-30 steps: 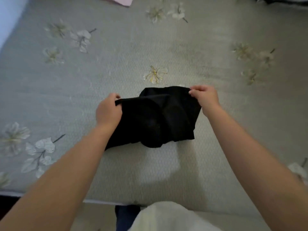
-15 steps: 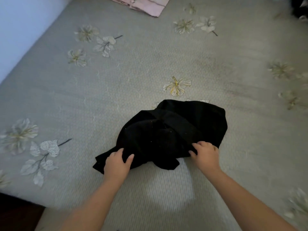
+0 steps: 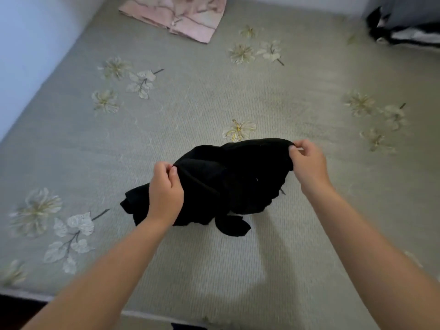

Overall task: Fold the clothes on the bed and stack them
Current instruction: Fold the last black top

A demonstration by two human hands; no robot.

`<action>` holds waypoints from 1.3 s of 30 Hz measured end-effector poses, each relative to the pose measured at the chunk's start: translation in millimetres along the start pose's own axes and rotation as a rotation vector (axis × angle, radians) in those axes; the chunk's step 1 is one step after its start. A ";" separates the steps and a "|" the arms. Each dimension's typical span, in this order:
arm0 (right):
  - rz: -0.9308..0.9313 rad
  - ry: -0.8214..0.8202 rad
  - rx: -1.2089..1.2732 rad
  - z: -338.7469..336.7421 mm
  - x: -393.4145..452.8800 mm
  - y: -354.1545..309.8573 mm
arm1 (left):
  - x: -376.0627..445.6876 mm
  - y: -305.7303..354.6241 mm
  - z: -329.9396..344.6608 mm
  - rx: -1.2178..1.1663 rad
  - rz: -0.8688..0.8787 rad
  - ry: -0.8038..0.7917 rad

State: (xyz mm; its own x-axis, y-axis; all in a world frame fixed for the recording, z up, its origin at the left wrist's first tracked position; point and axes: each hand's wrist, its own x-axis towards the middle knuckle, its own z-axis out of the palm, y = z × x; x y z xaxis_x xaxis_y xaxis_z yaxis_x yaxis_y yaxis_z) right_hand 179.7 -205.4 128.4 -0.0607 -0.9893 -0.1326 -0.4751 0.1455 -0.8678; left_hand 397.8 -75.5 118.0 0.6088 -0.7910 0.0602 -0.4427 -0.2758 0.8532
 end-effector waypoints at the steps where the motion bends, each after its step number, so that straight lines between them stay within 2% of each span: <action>1: -0.029 0.019 0.009 -3.6 -2.6 -17.0 | 8.3 17.5 -6.9 -0.003 0.056 0.014; 7: -0.164 0.085 0.067 -60.4 -18.0 -132.5 | 51.6 113.4 -59.7 0.035 0.355 0.081; 10: -0.235 0.102 0.108 -92.3 -31.4 -193.2 | 67.8 148.6 -87.8 0.173 0.506 0.098; 13: -0.319 0.169 0.158 -120.5 -47.8 -245.0 | 79.2 176.0 -108.9 0.372 0.667 0.024; 16: -0.339 0.177 0.142 -141.3 -63.2 -278.8 | 85.0 200.3 -119.6 0.433 0.792 -0.001; 19: -0.297 0.151 0.064 -154.0 -70.4 -285.5 | 86.7 220.0 -120.2 0.432 0.871 0.013; 21: -0.254 0.131 0.022 -159.7 -69.8 -276.2 | 89.0 225.3 -115.6 0.428 0.900 -0.013; 23: -0.182 0.105 -0.005 -162.7 -65.4 -258.4 | 91.7 221.1 -106.8 0.496 0.861 -0.121; 27: -0.047 0.194 -0.142 -153.2 -45.2 -194.7 | 88.7 186.0 -77.9 0.982 0.680 -0.528; 30: 0.186 0.021 -0.235 -134.2 -40.5 -120.1 | 75.6 138.5 -48.8 1.206 0.583 -0.749; 34: 0.408 -0.133 -0.406 -113.6 -59.2 -17.5 | 49.9 79.4 -5.8 1.246 0.546 -0.907; 39: 0.516 -0.166 -0.550 -103.1 -85.1 72.5 | 23.7 50.1 58.0 1.103 0.655 -0.916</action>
State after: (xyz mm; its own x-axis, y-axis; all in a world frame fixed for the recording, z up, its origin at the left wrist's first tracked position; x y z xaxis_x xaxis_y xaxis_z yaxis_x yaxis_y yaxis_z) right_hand 59.9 -111.7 126.1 -0.2814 -0.7766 -0.5637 -0.7926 0.5192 -0.3197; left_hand 351.9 -139.7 132.0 -0.2816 -0.8638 -0.4179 -0.9506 0.3104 -0.0011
